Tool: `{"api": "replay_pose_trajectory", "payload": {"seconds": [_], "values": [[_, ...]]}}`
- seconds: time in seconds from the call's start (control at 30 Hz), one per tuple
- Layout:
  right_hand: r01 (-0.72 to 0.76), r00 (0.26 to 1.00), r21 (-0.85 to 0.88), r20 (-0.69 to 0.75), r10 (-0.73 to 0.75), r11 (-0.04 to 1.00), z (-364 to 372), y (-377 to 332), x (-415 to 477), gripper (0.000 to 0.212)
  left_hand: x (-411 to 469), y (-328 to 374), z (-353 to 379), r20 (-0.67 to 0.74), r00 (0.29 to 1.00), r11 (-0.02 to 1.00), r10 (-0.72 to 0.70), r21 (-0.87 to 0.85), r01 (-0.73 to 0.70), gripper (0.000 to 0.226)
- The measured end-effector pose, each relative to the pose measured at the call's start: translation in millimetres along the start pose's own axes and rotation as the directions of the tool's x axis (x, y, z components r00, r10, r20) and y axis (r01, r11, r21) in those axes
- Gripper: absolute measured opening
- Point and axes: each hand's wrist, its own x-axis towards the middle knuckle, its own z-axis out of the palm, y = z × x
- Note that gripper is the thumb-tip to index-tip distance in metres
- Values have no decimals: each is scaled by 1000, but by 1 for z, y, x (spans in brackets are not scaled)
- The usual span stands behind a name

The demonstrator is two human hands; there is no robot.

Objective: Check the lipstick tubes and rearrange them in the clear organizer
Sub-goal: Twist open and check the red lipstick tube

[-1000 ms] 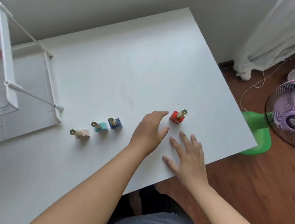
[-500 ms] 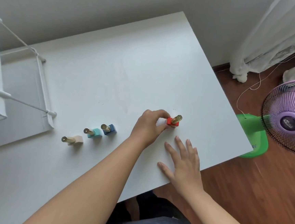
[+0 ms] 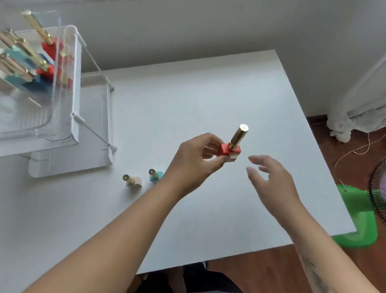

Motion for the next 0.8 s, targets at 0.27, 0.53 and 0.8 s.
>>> {"api": "replay_pose_trajectory", "payload": {"seconds": [0.27, 0.53, 0.8], "values": [[220, 946, 512, 95, -310, 830, -15, -140, 14, 30, -24, 23, -75, -220, 975, 999, 25, -27, -31, 16], [326, 857, 468, 220, -465, 822, 37, -187, 0, 18, -72, 17, -125, -305, 952, 996, -30, -84, 5, 15], [376, 819, 412, 270, -505, 830, 65, -205, -11, 19, -104, 7, -147, -363, 929, 992, -75, -125, 31, 16]]}}
